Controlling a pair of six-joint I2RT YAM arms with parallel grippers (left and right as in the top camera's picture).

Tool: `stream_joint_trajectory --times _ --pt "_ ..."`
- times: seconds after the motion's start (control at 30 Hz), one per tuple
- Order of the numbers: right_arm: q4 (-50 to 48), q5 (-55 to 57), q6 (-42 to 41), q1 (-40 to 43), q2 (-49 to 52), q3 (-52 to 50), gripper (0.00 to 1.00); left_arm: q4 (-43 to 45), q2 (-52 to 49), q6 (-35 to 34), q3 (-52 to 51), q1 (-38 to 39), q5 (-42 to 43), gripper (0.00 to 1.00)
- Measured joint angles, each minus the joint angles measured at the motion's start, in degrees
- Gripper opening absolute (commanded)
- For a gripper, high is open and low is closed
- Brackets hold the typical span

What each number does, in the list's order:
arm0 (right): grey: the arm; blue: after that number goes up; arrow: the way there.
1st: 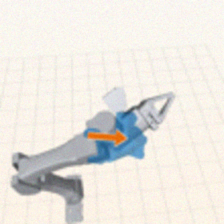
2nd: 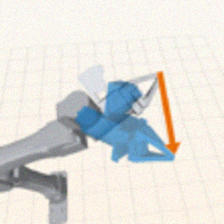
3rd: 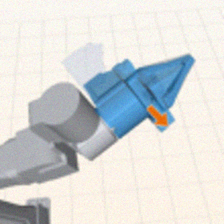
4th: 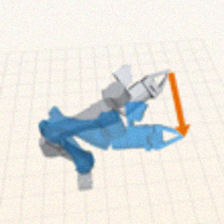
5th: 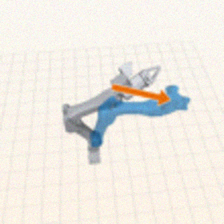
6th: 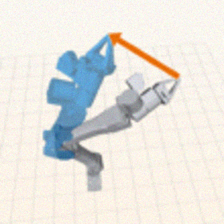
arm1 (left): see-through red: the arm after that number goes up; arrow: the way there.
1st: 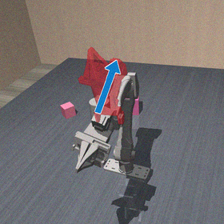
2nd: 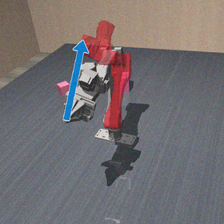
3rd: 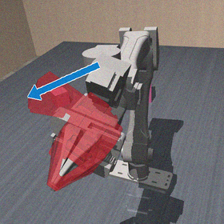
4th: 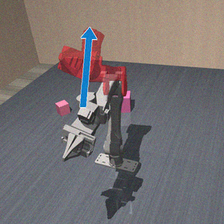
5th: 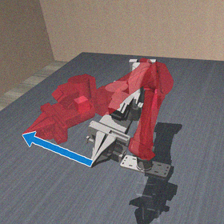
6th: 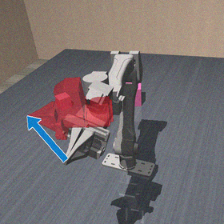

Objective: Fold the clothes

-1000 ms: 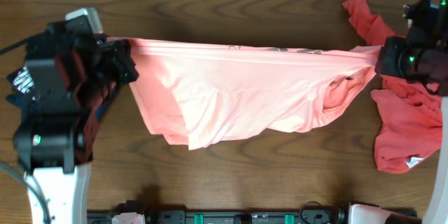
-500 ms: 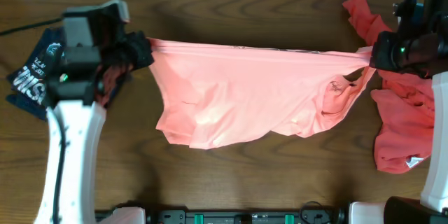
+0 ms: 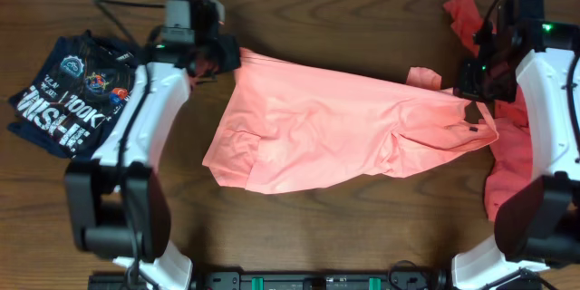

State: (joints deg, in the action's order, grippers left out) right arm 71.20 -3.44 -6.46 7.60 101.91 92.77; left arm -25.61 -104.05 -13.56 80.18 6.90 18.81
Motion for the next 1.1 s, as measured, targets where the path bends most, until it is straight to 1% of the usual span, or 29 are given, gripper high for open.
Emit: stream_joint_trajectory --times 0.03,0.07,0.13,0.2,0.37,0.57,0.67,0.77,0.9,1.0,1.1 --pt "-0.61 0.33 -0.02 0.04 0.24 0.0 0.01 0.44 -0.94 0.07 0.0 0.42 -0.15 0.85" --pt "-0.9 0.48 -0.02 0.13 0.31 0.0 0.01 0.48 -1.66 0.09 0.0 0.76 -0.37 0.94" --pt "-1.2 0.74 -0.02 0.26 0.35 0.0 0.01 -0.5 -2.05 0.04 0.0 1.05 -0.52 0.99" --pt "-1.29 0.92 -0.02 0.48 0.35 0.0 0.01 -2.82 -1.92 0.11 0.02 1.09 -0.76 0.98" --pt "-1.25 1.14 0.0 0.48 0.35 0.0 0.01 -11.28 -1.92 0.09 0.04 1.44 -1.03 0.98" --pt "-0.74 1.11 -0.02 0.48 0.35 0.0 0.01 -10.29 -1.92 0.11 -1.55 4.39 -1.16 0.99" --pt "-0.33 1.11 -0.04 0.48 0.37 0.0 0.01 -10.03 -2.19 0.09 -2.73 6.34 -1.16 0.97" --pt "0.13 1.11 -0.04 0.48 0.37 0.0 0.01 -9.27 -3.48 0.07 -2.8 8.15 -1.14 0.93" --pt "0.44 1.11 -0.04 0.48 0.37 0.0 0.01 -8.63 -6.91 -0.02 -2.82 9.92 -1.14 0.81" --pt "0.55 1.11 -0.04 0.48 0.37 0.0 0.01 -8.61 -9.66 0.07 -2.84 11.06 -1.16 0.79" --pt "0.61 1.11 -0.04 0.48 0.37 0.0 0.01 -8.63 -11.69 0.0 -2.93 12.52 -1.16 0.74"
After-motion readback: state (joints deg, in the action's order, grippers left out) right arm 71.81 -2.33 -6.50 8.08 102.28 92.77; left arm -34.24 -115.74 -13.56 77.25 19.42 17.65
